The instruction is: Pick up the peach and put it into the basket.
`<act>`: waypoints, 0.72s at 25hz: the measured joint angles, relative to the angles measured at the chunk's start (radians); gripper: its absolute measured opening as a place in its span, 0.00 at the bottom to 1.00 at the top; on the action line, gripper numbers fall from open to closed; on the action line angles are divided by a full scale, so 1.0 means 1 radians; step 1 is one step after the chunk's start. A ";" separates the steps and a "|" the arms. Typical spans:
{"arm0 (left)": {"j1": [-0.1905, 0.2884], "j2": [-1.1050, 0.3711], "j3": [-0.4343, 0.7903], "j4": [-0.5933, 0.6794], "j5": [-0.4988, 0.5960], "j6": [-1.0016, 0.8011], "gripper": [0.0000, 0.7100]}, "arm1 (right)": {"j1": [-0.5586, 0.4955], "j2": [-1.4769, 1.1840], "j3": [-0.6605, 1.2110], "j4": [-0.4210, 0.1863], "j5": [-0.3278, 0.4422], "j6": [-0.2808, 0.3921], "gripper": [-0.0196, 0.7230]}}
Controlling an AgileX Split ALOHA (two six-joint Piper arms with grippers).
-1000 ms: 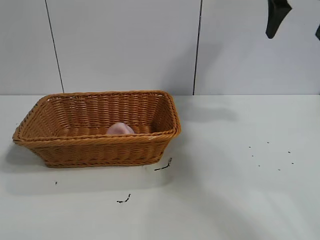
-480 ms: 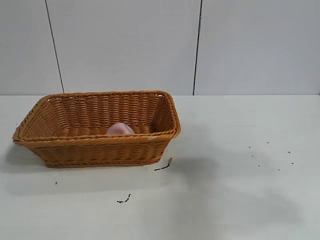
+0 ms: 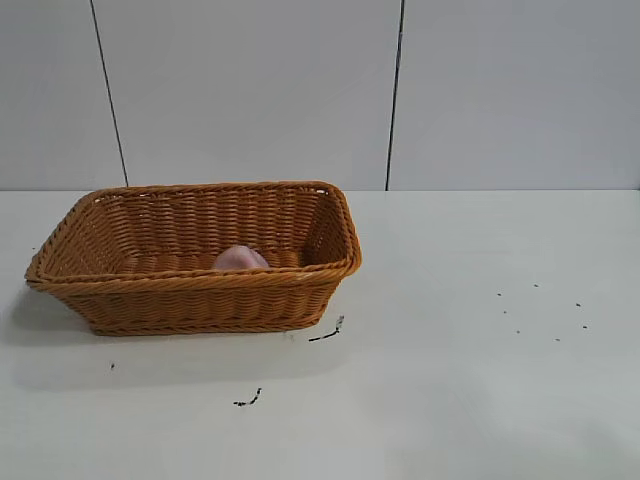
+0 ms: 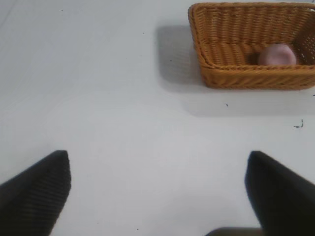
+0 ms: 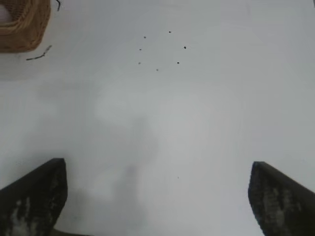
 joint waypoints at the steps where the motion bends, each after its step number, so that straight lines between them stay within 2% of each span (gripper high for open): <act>1: 0.000 0.000 0.000 0.000 0.000 0.000 0.98 | 0.000 -0.019 0.000 -0.001 0.000 0.000 0.96; 18: 0.000 0.002 0.000 0.000 0.000 0.000 0.98 | 0.000 -0.054 0.000 -0.006 0.000 0.002 0.96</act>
